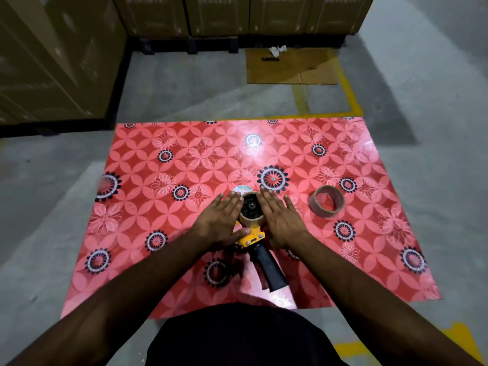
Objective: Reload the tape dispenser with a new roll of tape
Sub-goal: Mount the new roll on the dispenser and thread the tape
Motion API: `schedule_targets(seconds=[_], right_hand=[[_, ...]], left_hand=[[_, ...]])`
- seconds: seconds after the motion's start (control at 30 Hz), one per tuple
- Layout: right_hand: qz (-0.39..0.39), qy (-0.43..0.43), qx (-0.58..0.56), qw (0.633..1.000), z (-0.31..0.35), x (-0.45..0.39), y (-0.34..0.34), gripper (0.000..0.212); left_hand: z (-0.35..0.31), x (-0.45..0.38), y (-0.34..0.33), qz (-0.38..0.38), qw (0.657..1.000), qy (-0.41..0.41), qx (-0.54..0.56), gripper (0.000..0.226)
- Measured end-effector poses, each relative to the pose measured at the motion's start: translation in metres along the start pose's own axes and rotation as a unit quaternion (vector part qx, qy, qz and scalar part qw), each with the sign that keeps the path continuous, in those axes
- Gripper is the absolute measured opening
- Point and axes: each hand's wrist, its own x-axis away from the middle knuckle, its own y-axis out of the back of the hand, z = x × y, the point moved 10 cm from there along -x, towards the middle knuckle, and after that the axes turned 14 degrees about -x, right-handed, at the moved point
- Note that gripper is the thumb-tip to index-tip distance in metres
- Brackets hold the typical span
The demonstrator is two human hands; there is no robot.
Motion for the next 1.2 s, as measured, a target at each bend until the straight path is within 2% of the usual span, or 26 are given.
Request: schedule_targets(seconds=[0.13, 0.33, 0.6, 0.67, 0.73, 0.8, 0.87, 0.97, 1.0, 1.07, 1.2], right_hand=[[-0.014, 0.018, 0.02, 1.0, 0.002, 0.005, 0.002, 0.108], [-0.056, 0.056, -0.009, 0.997, 0.008, 0.02, 0.009, 0.077], [-0.056, 0.067, 0.026, 0.996, 0.012, 0.029, 0.007, 0.078], [-0.056, 0.07, 0.031, 0.995, 0.013, 0.03, 0.012, 0.076], [-0.077, 0.074, 0.014, 0.994, 0.013, 0.031, 0.019, 0.068], [-0.118, 0.084, -0.042, 0.989, 0.014, 0.031, 0.033, 0.063], [-0.159, 0.121, -0.085, 0.976, 0.024, 0.03, 0.048, 0.048], [-0.141, 0.167, -0.087, 0.972, 0.044, 0.019, 0.057, 0.039], [-0.129, 0.164, -0.079, 0.975, 0.047, 0.014, 0.057, 0.04], [-0.102, 0.145, -0.059, 0.982, 0.046, 0.004, 0.054, 0.041], [-0.077, 0.125, -0.064, 0.987, 0.042, 0.003, 0.05, 0.033]], left_hand=[[-0.004, 0.006, 0.0, -0.005, 1.0, -0.011, 0.002, 0.097], [0.001, 0.014, 0.005, -0.006, 0.999, -0.044, 0.029, 0.089], [-0.005, 0.019, 0.0, 0.002, 0.999, -0.044, -0.022, 0.086], [-0.006, 0.021, 0.004, 0.001, 0.999, -0.036, -0.023, 0.079], [-0.003, 0.024, 0.011, -0.026, 0.999, -0.006, 0.02, 0.069], [0.006, 0.032, 0.023, -0.099, 0.989, 0.055, 0.095, 0.06], [0.021, 0.046, 0.031, -0.188, 0.958, 0.132, 0.174, 0.047], [0.039, 0.066, 0.032, -0.244, 0.906, 0.229, 0.26, 0.024], [0.038, 0.067, 0.033, -0.244, 0.902, 0.24, 0.262, 0.016], [0.028, 0.059, 0.034, -0.216, 0.918, 0.236, 0.233, 0.011], [0.013, 0.031, 0.026, -0.096, 0.951, 0.258, 0.143, 0.041]])
